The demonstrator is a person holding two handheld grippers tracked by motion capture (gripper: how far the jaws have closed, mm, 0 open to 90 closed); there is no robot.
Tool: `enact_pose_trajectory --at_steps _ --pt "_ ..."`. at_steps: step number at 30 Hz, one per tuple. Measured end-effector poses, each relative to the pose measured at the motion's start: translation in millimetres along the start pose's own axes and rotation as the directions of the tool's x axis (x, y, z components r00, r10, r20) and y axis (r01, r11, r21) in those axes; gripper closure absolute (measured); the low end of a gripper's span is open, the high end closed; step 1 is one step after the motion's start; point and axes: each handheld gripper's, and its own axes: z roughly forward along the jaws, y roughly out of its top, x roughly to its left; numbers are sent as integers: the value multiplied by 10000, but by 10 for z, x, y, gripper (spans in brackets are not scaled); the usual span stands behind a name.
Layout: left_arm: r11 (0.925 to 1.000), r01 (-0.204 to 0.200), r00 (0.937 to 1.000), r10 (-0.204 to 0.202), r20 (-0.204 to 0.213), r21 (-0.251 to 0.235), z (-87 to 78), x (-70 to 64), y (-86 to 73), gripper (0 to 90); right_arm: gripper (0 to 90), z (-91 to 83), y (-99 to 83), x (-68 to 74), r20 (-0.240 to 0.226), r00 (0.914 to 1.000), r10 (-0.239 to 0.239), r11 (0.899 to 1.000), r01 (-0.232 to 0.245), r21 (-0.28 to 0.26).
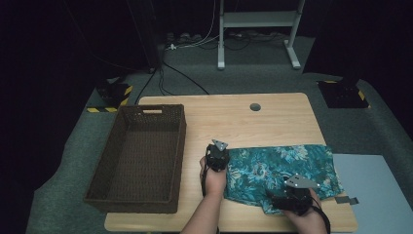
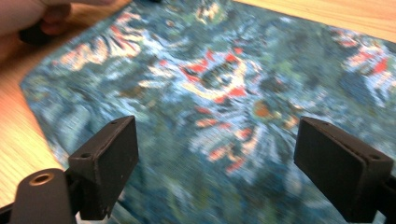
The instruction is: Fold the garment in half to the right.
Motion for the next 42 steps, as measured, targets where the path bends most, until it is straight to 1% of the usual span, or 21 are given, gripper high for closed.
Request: enact_pose_trajectory --at_steps 4,6,7,8,9,11,12,15,17,19,22,23,24,25,26,30,33,35,36,37,42 --pt "10000 75 10000 -75 21 -3 0 3 0 833 137 24 56 122 33 10000 21 10000 -21 -74" --pt "10000 84 10000 -84 -10 -8 0 -1 0 833 157 41 75 190 -8 10000 -69 9999 69 -112" --pt "10000 94 10000 -94 -27 -10 1 -3 -1 833 179 62 87 256 -51 10000 -81 9999 80 -132" --pt "10000 90 10000 -90 -39 -9 0 -5 -1 833 179 62 87 256 -51 10000 -81 9999 80 -132" --pt "9999 104 9999 -104 -48 -10 1 -6 -1 833 190 75 92 289 -136 9999 -59 9999 57 -124" --pt "9998 194 9998 -194 -43 -25 0 -6 -2 833 215 106 96 369 -229 9995 -220 9997 218 -77" --pt "9998 213 9998 -213 -41 -18 -1 -5 -2 833 232 128 95 418 -369 9989 -285 9996 283 -48" --pt "9999 142 9998 -142 -113 -10 -2 -13 -3 833 287 169 82 512 -516 9971 -554 9985 552 -54" --pt "9998 218 9997 -218 -106 -8 -2 -12 -3 833 301 203 78 563 -686 9958 -610 9981 606 -82" --pt "9996 290 9995 -290 -85 3 -3 -9 -3 834 335 248 80 638 -845 9931 -807 9967 804 -74" --pt "9995 309 9995 -309 -87 -3 -3 -9 -3 834 354 281 81 688 -937 9912 -931 9956 932 -39" --pt "9995 305 9995 -306 -91 -5 -3 -10 -3 834 383 316 84 739 -1121 9890 -966 9953 969 -25" --pt "9995 302 9995 -302 -105 -10 -2 -13 -4 834 383 316 84 739 -1121 9890 -966 9953 969 -25" --pt "9997 263 9996 -263 -142 -13 -2 -18 -3 833 403 352 88 794 -1249 9865 -1062 9942 1072 12" --pt "9997 263 9996 -263 -142 -13 -2 -18 -3 833 420 368 89 815 -1338 9854 -1055 9943 1067 18" --pt "9997 263 9996 -263 -116 -12 -2 -13 -3 833 437 418 94 874 -1534 9823 -1074 9940 1095 55" --pt "9995 318 9994 -319 -117 -15 -2 -15 -3 834 454 470 105 928 -1607 9805 -1135 9931 1166 103" --pt "9994 343 9993 -343 -115 -16 -1 -15 -3 833 477 508 125 986 -1589 9790 -1275 9915 1299 46" --pt "9993 364 9993 -364 -117 -20 0 -15 -3 833 477 508 125 986 -1589 9790 -1275 9915 1299 46" --pt "9993 370 9993 -370 -113 -22 0 -14 -3 834 491 531 141 1025 -1589 9780 -1349 9904 1380 83" --pt "9991 426 9990 -426 -105 -30 0 -12 -3 834 502 584 177 1093 -1521 9779 -1438 9888 1480 166"
